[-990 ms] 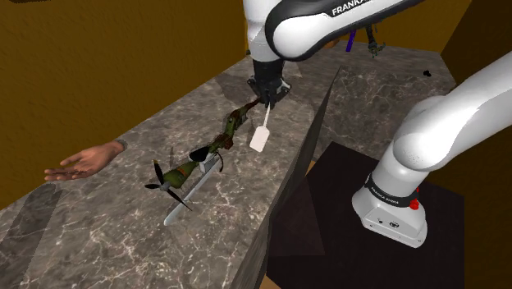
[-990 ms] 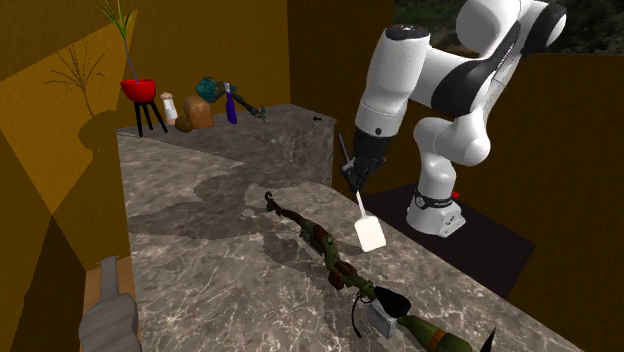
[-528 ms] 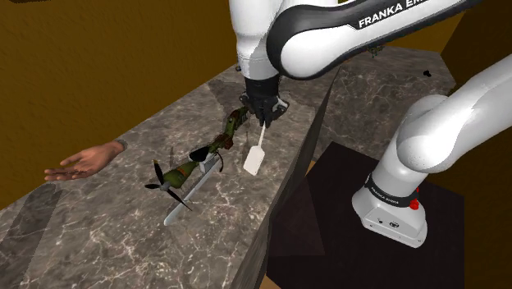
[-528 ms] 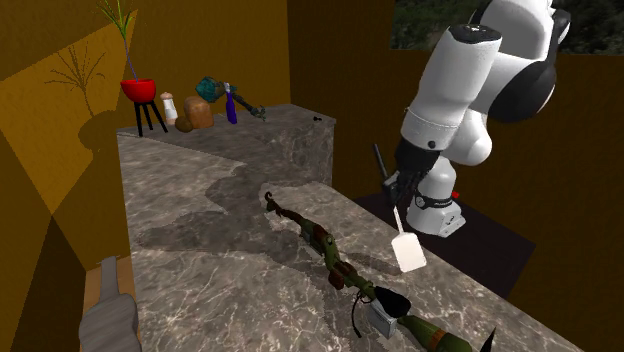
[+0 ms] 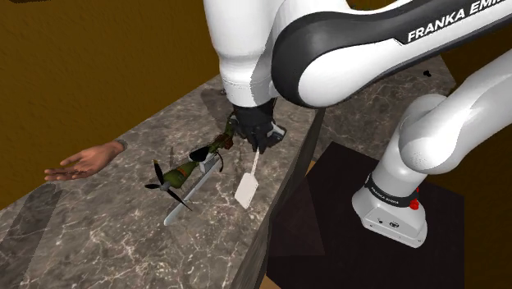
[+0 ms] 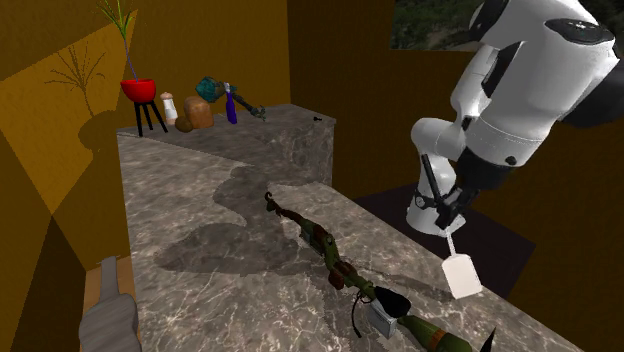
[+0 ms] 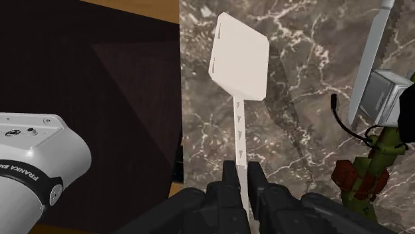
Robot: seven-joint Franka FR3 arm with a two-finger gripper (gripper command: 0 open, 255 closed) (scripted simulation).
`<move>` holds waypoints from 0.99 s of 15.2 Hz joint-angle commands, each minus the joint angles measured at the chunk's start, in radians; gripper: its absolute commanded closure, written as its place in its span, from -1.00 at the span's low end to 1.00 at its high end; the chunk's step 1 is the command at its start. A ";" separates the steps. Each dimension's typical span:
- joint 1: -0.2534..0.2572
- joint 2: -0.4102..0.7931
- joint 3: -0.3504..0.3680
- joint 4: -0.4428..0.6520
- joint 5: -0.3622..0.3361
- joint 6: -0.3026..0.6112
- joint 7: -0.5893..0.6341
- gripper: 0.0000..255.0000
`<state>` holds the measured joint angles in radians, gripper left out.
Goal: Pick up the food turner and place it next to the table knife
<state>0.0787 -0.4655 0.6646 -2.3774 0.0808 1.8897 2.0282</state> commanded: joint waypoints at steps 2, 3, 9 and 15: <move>0.013 0.035 0.065 0.046 0.012 -0.017 0.081 1.00; 0.016 0.050 0.088 0.064 0.013 -0.022 0.109 1.00; 0.015 0.128 0.187 0.105 0.001 0.001 0.223 1.00; 0.005 0.170 0.217 0.053 -0.018 0.085 0.254 1.00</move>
<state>0.0830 -0.3021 0.8758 -2.3122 0.0618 1.9563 2.2780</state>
